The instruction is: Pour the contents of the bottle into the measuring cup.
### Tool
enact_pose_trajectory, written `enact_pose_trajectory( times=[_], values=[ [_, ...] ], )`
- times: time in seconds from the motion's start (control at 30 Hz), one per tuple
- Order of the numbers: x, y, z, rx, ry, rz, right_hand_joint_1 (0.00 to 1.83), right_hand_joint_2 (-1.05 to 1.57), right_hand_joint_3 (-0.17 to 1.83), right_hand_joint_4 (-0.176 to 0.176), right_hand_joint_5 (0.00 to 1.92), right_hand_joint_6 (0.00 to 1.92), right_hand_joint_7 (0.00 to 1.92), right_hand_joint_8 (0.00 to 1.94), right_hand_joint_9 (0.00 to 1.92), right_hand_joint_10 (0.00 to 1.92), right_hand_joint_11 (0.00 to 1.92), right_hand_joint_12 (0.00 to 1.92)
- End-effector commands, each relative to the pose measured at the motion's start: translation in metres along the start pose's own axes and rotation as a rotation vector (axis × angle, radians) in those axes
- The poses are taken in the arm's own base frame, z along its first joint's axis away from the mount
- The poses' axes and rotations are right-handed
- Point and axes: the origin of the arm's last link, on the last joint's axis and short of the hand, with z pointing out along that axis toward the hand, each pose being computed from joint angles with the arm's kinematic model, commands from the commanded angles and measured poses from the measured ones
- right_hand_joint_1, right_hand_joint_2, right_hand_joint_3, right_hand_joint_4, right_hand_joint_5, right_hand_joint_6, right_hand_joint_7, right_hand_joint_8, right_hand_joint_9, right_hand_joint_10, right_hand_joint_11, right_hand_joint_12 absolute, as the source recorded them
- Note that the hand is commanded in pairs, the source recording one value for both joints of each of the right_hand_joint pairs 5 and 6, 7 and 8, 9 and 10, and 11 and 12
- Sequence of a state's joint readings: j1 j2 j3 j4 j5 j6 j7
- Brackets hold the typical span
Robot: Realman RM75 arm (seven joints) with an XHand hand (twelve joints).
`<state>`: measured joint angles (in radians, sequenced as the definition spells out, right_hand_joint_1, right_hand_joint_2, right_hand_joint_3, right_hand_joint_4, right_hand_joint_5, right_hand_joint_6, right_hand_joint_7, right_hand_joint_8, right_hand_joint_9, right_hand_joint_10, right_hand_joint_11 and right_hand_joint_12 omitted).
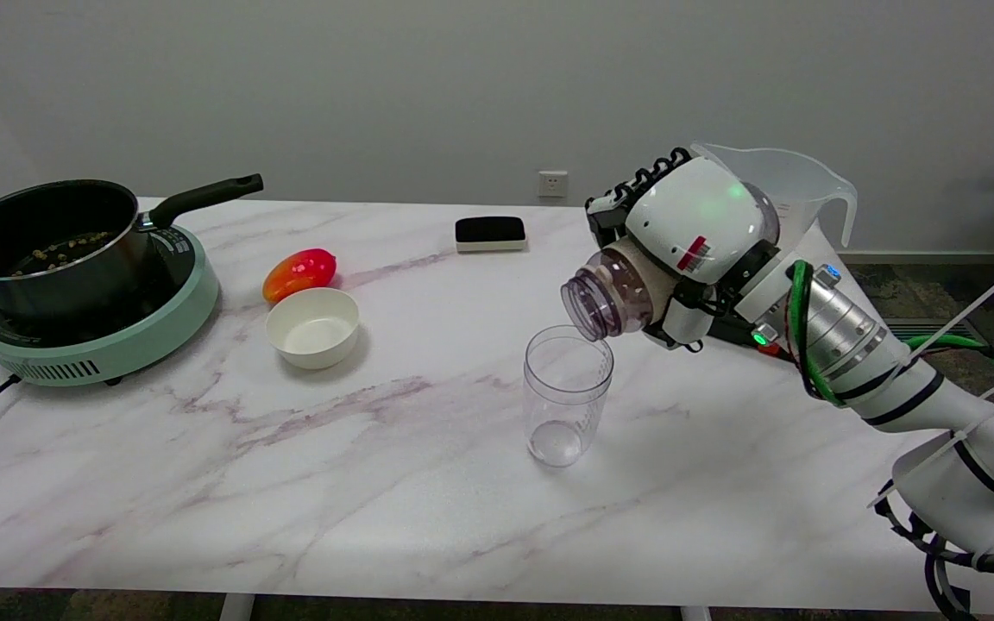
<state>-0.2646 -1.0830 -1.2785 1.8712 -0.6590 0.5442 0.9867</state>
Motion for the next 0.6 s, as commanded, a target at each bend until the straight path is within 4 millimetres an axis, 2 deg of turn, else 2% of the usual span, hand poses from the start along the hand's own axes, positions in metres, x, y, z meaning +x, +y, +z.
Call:
enact_pose_trajectory(
  times=[0.03,0.6],
  values=[
    [0.0036,-0.0068,0.005,0.068,0.012,-0.15,1.46,1.52,1.06,0.0,1.92,1.92,1.92,1.92,1.82,1.82,1.52,1.52],
    [0.0095,-0.0123,0.0017,0.104,0.056,-0.174,1.47,1.51,1.02,0.0,1.92,1.92,1.92,1.92,1.82,1.82,1.52,1.52]
  ],
)
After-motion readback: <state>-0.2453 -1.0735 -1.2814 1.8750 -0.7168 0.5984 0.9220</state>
